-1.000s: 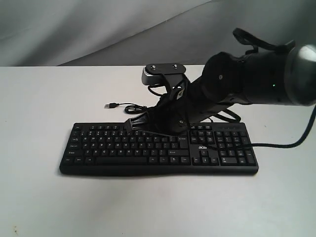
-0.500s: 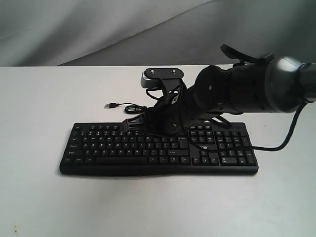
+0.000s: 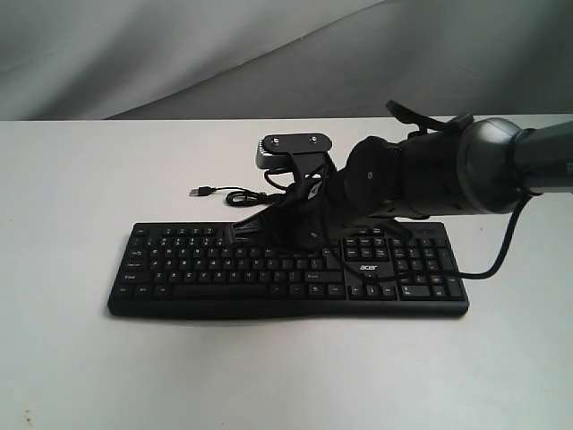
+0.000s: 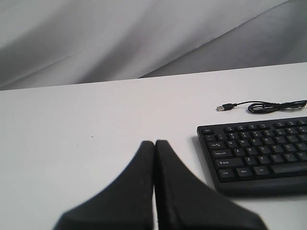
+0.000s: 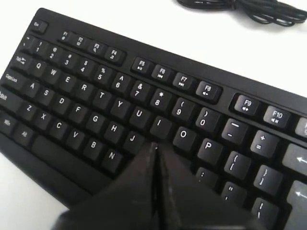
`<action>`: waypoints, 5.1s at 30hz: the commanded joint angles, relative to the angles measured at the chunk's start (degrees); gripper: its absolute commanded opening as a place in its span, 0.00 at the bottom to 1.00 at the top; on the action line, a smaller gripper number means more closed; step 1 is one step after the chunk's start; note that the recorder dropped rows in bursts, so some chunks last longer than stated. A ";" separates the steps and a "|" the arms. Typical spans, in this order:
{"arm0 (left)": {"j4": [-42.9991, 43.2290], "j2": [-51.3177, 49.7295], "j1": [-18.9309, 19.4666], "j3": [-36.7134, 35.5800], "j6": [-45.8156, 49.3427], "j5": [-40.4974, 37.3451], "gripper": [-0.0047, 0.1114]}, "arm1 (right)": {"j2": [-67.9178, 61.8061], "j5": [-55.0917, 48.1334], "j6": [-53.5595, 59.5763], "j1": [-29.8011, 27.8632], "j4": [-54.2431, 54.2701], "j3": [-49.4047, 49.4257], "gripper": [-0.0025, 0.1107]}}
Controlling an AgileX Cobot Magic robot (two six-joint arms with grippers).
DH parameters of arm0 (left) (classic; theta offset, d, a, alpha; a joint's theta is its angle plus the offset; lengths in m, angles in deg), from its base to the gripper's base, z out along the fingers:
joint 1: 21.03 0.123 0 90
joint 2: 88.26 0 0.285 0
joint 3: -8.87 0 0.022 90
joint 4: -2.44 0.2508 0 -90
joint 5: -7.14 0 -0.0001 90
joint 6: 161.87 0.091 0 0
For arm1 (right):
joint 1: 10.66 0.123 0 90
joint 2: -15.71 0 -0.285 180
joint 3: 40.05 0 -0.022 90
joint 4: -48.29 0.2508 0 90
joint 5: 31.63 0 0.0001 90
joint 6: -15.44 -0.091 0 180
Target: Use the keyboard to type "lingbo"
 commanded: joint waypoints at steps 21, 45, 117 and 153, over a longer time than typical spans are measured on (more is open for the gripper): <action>-0.46 0.15 0.11 -0.25 -0.23 0.26 0.04 | -3.24 2.98 0.11 0.08 -0.96 -0.45 0.02; -0.46 0.15 0.11 -0.25 -0.23 0.26 0.04 | -4.10 2.59 0.72 0.46 -0.26 -0.45 0.02; -0.46 0.15 0.11 -0.25 -0.23 0.26 0.04 | -6.23 0.41 0.41 1.59 -0.75 -9.00 0.02; -0.46 0.15 0.11 -0.25 -0.23 0.26 0.04 | -9.44 -0.69 -6.00 1.34 -6.81 -9.43 0.02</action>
